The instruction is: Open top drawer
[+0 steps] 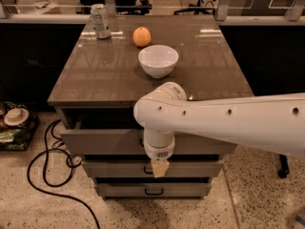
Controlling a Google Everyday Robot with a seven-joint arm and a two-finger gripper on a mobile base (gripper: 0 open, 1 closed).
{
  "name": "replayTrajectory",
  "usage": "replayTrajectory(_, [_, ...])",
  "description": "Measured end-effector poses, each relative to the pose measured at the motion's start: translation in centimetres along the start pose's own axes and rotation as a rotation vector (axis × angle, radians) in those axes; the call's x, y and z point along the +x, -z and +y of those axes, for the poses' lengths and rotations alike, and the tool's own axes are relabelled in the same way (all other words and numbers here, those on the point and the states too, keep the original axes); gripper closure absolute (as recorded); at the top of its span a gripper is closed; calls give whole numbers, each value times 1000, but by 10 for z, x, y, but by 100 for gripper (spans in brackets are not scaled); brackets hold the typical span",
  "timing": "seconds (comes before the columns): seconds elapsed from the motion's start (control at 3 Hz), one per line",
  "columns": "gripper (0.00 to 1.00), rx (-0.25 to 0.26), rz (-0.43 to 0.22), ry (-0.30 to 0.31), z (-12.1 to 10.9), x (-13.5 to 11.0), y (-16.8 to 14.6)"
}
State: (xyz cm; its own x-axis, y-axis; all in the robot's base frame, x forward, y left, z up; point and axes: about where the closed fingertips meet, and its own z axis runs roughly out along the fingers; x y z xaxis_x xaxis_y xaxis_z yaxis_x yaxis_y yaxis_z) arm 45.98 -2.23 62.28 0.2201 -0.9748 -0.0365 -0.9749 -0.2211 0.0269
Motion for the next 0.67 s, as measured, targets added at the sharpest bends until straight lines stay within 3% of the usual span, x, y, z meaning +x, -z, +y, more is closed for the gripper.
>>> replayTrajectory(0.67, [96, 0, 0, 0, 1, 0, 2])
